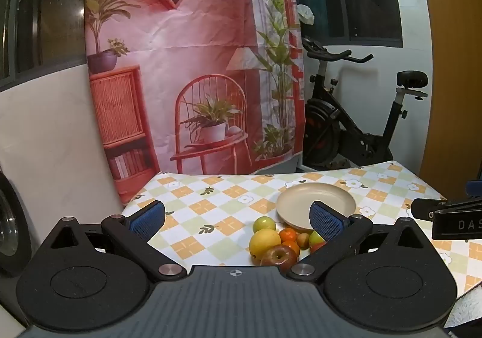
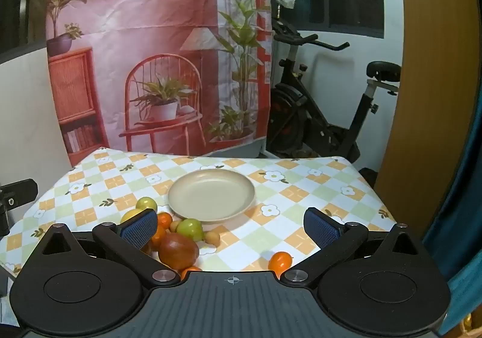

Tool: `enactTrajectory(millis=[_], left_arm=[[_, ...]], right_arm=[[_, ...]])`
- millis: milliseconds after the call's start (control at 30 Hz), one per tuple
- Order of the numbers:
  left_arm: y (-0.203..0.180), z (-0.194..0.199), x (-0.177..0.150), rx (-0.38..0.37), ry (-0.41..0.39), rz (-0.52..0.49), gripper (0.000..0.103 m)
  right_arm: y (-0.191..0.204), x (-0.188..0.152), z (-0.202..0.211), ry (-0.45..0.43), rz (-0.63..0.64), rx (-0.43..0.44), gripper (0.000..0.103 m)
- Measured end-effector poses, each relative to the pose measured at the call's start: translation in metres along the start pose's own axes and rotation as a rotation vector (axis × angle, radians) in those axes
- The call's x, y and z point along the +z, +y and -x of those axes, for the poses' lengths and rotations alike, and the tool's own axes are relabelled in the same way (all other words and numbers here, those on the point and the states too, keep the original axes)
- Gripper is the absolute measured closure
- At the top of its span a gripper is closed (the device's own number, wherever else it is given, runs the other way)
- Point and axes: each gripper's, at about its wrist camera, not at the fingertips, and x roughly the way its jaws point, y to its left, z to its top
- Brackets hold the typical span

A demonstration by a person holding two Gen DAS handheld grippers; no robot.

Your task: Organize fruits

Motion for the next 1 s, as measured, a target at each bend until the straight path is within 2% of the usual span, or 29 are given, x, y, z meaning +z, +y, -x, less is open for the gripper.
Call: enactTrajectory(millis=[1000], left_arm=[[0.0004,-0.0002,0.001,-0.001,0.003,0.007,0.0]], right_arm=[[0.0002,0.0007,-0.0015,0.016,-0.007,0.002,0.0]])
